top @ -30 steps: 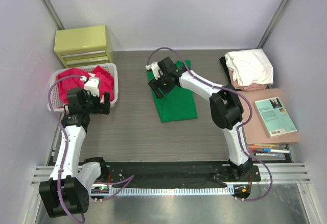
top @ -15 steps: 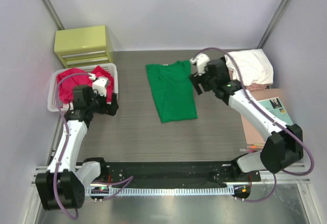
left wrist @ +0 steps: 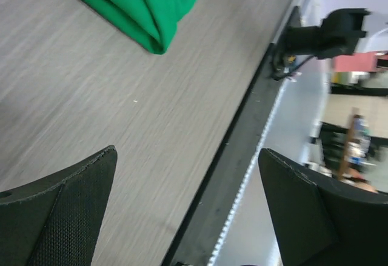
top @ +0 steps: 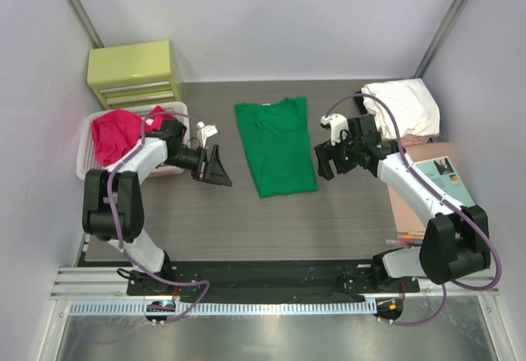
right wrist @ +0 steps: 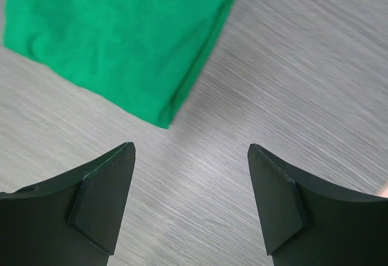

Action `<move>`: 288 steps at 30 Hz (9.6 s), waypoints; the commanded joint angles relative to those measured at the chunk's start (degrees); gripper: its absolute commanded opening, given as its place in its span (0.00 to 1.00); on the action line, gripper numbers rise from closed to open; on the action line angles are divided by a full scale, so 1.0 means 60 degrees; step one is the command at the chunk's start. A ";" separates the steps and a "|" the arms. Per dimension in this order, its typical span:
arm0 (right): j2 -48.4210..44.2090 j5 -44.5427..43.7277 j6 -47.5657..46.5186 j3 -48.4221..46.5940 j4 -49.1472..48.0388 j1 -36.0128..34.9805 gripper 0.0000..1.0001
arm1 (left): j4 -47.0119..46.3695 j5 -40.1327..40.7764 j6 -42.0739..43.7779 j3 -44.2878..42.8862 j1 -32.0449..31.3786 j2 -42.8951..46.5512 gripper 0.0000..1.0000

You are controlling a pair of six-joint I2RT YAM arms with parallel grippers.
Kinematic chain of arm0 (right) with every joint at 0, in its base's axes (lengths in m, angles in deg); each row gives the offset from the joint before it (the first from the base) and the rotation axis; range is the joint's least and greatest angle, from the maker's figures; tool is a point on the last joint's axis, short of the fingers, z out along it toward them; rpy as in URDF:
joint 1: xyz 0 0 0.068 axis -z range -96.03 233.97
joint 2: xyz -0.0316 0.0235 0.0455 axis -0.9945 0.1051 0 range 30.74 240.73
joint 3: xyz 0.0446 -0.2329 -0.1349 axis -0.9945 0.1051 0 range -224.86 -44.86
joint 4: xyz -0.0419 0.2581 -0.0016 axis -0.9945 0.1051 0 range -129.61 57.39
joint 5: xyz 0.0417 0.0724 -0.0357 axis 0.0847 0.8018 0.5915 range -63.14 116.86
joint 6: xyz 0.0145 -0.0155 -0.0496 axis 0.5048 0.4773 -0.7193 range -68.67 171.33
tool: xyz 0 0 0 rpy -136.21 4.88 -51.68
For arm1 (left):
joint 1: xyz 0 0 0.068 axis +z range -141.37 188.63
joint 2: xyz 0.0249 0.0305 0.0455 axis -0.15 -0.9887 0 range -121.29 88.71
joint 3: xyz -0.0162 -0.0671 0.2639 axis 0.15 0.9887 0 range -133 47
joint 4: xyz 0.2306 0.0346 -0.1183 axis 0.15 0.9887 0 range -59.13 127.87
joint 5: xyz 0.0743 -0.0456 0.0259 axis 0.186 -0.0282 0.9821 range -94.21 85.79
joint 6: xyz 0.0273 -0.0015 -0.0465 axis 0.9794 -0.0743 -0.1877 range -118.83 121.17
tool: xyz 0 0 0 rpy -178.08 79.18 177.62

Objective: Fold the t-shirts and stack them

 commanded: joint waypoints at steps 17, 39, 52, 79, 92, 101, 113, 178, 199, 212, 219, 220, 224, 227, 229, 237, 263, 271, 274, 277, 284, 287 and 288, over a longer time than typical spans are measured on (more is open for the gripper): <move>0.2438 0.6417 -0.1082 -0.0927 0.0677 0.2009 0.78 | 0.8336 -0.3613 0.7694 -0.3447 -0.0511 -0.5828 1.00; 0.0946 0.4490 -0.0922 -0.0078 -0.0361 0.2038 0.75 | -0.0979 0.4877 -0.1049 -0.0533 -0.2796 -0.1332 1.00; 0.0274 0.1645 -0.0760 0.0830 -0.2091 0.1716 0.75 | -0.2987 0.8165 -0.0685 0.0010 -0.2811 -0.0162 1.00; 0.4717 -0.0293 -0.0688 -0.4351 -0.1976 -0.1843 0.01 | -0.4217 1.0919 0.0136 0.1063 -0.0512 0.5830 1.00; 0.6643 -0.1242 -0.0350 -0.6567 -0.1725 -0.2707 0.99 | -0.4305 1.0055 -0.0098 0.1489 0.0763 0.6023 1.00; 0.7652 -0.1288 -0.0204 -0.6405 -0.1623 -0.2766 1.00 | -0.4277 0.9820 -0.0142 0.1533 0.0777 0.6066 1.00; 0.8123 -0.1229 0.0133 -0.5852 -0.1944 -0.2561 1.00 | -0.4159 0.9732 -0.0040 0.1562 0.0778 0.6198 1.00; -0.2353 0.1096 -0.0861 0.1051 -0.0042 0.0222 1.00 | -0.0614 0.0931 -0.1241 0.0508 -0.1830 0.1527 1.00; 0.1367 0.5815 -0.2767 -0.0165 0.2245 0.2551 1.00 | 0.0193 -0.0947 -0.0992 -0.0987 -0.1713 -0.3191 1.00; 0.2628 0.5905 -0.2665 -0.0063 0.1176 0.2551 1.00 | -0.0922 0.1002 -0.2164 -0.1907 -0.2034 -0.3776 1.00; 0.3375 0.6124 -0.2708 -0.0135 0.1087 0.2551 1.00 | -0.0233 0.0664 -0.1827 -0.2803 -0.3000 -0.4495 1.00; 0.3550 0.6124 -0.2752 -0.0179 0.1116 0.2537 1.00 | -0.0204 0.0694 -0.1566 -0.2847 -0.3118 -0.4524 1.00; 0.3757 0.6198 -0.2738 -0.0370 0.1190 0.2537 1.00 | 0.0089 0.0693 -0.1475 -0.2964 -0.3368 -0.4671 1.00; 0.3494 0.6154 -0.2709 -0.0297 0.1073 0.2537 1.00 | -0.0246 0.0956 -0.1650 -0.2410 -0.3353 -0.4394 1.00; 0.3406 0.5863 -0.2738 -0.0195 0.0942 0.2537 1.00 | -0.0540 0.1307 -0.1666 -0.2044 -0.3310 -0.4029 1.00; 0.3361 0.5787 -0.2533 -0.0048 0.0678 0.2537 1.00 | -0.1155 0.2040 -0.2178 -0.1178 -0.2841 -0.3178 1.00; -0.1635 0.0800 -0.2942 0.1989 -0.1153 -0.2894 0.88 | -0.3017 0.8224 -0.1285 0.0157 -0.0381 0.3576 1.00; -0.0330 -0.1110 -0.3558 0.1446 -0.1520 -0.5664 0.98 | -0.3382 0.8369 -0.1051 0.0785 0.0396 0.4132 1.00; 0.0092 -0.1594 -0.3733 0.1461 -0.1725 -0.6266 0.98 | -0.3485 0.8254 -0.1079 0.1064 0.0733 0.4454 1.00; 0.0459 -0.1785 -0.3953 0.1636 -0.2178 -0.6384 0.98 | -0.3485 0.8121 -0.1138 0.1166 0.0806 0.4630 1.00; 0.0857 -0.2444 -0.4436 0.1884 -0.2618 -0.6370 0.98 | -0.3426 0.7960 -0.1240 0.1122 0.1392 0.4850 1.00; 0.0900 -0.2518 -0.4540 0.2164 -0.2707 -0.6370 0.98 | -0.3441 0.7857 -0.1285 0.1123 0.1451 0.4909 1.00; 0.0900 -0.2489 -0.4511 0.2208 -0.2707 -0.6370 0.98 | -0.3441 0.7886 -0.1285 0.1108 0.1480 0.4909 1.00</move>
